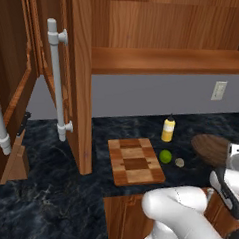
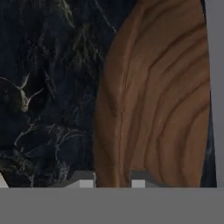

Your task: Open the cabinet. Place the bowl and condiment on the counter. Then place the lime and garlic on the cutting board.

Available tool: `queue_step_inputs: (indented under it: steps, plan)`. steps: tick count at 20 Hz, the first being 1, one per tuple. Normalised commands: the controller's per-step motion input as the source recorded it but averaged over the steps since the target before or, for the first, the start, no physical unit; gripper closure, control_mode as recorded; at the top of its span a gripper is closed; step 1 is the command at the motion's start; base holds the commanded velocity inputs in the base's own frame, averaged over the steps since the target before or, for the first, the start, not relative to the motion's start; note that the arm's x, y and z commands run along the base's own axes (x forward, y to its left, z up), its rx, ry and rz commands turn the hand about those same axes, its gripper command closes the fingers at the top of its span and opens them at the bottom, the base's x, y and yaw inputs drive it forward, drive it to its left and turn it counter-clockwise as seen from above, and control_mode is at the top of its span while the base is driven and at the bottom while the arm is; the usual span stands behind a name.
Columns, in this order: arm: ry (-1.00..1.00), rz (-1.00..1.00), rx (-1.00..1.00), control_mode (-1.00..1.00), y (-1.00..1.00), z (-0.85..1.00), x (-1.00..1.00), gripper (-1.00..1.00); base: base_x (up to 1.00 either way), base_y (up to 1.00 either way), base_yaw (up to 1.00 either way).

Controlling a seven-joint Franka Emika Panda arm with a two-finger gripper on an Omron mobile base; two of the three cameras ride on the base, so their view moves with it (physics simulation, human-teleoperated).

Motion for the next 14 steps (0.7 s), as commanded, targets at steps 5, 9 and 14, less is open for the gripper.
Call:
queue_step_inputs:
  steps: [5, 9, 14]
  plan:
    - [0.08, 0.07, -0.04, -1.00, -0.20, -0.31, 0.54, 1.00, 0.00, 0.00, 0.00]
    - [0.00, 0.06, -0.08, -1.00, 0.00, 0.00, 0.08, 1.00, 0.00, 0.00, 0.00]
    - [0.00, 0.05, -0.08, -1.00, 0.00, 0.18, -0.01, -1.00, 0.00, 0.00, 0.00]
